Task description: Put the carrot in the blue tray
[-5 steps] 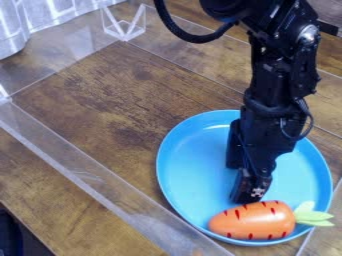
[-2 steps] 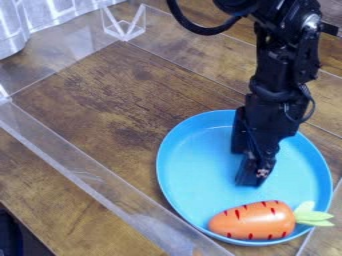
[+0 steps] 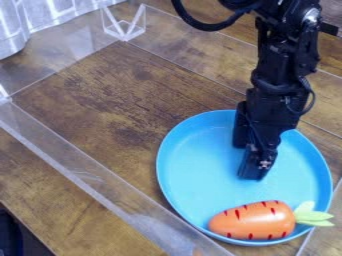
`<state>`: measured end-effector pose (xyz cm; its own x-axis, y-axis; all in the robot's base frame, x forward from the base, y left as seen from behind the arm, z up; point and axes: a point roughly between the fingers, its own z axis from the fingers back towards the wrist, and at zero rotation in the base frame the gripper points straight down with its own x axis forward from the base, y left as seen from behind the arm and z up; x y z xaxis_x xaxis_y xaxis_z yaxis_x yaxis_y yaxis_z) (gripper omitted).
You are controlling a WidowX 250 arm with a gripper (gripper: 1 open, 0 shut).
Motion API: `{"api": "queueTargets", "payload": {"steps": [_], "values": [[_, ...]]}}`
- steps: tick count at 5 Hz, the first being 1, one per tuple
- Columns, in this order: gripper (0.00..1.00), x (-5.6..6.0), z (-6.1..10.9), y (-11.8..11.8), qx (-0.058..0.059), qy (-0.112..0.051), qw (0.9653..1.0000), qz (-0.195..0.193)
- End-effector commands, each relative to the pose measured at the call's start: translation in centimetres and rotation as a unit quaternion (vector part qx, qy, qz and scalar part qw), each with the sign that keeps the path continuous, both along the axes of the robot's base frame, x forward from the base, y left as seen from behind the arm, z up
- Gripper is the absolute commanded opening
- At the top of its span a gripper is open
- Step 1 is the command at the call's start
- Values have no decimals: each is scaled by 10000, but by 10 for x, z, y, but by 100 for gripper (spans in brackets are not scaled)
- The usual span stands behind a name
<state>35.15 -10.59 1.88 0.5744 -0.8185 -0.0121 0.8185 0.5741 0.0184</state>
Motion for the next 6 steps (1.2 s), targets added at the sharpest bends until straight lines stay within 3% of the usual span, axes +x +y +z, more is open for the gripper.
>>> {"api": "queueTargets", "payload": {"steps": [1,6], "values": [[100,-10,-13,2,-5,151,9999,80],[100,-30,-12,-32,-223,107,9997,8]]}}
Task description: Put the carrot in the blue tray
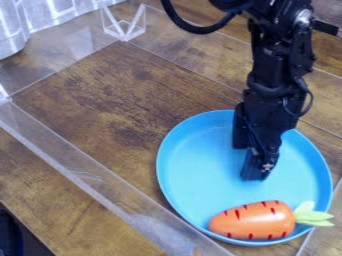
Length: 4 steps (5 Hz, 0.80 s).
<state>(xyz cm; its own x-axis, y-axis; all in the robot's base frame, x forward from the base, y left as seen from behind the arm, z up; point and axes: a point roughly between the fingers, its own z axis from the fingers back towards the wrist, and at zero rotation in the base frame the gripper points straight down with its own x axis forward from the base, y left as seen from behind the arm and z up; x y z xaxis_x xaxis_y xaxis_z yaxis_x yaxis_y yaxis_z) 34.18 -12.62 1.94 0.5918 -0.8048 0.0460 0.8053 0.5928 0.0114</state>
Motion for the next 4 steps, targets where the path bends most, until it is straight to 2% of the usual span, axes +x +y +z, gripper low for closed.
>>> {"api": "queueTargets", "payload": {"steps": [1,4], "values": [[100,-24,-13,-18,-17,240,9996,-115],[100,-36,-14,-37,-212,222,9994,-147]]}}
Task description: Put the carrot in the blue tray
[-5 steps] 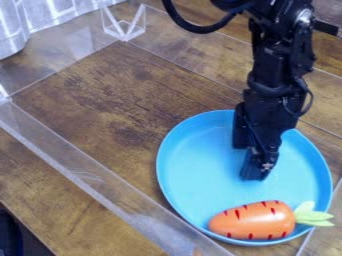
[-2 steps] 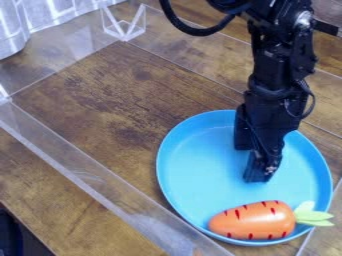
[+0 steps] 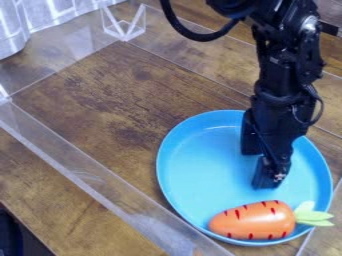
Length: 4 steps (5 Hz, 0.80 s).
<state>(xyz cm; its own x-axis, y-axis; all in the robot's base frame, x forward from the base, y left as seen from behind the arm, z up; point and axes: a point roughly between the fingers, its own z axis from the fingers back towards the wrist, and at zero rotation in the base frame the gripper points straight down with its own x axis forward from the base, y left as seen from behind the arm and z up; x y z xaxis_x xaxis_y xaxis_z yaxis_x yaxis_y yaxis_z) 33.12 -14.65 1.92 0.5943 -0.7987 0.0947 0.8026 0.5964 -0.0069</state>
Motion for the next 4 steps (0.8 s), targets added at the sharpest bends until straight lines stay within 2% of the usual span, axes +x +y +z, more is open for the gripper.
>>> {"api": "queueTargets", "payload": {"steps": [1,4], "values": [[100,-30,-14,-22,-35,295,9994,-175],[100,-39,-14,-34,-220,369,9989,-188]]}}
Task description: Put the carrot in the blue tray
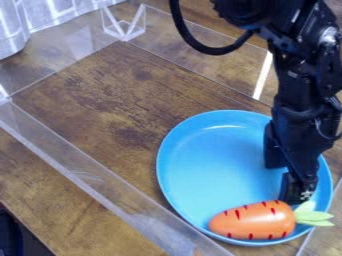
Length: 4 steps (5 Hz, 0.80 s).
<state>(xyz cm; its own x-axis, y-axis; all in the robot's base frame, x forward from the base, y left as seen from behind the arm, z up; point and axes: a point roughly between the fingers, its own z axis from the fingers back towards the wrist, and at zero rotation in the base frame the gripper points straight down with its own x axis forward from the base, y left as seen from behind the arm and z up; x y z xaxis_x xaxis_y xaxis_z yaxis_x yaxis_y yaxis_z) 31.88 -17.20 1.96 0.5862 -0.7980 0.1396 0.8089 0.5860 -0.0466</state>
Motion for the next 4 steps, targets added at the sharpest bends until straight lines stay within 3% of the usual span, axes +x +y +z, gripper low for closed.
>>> {"api": "queueTargets", "payload": {"steps": [1,4], "values": [[100,-30,-15,-12,68,395,9991,-167],[100,-38,-16,-7,41,544,9981,-283]]}}
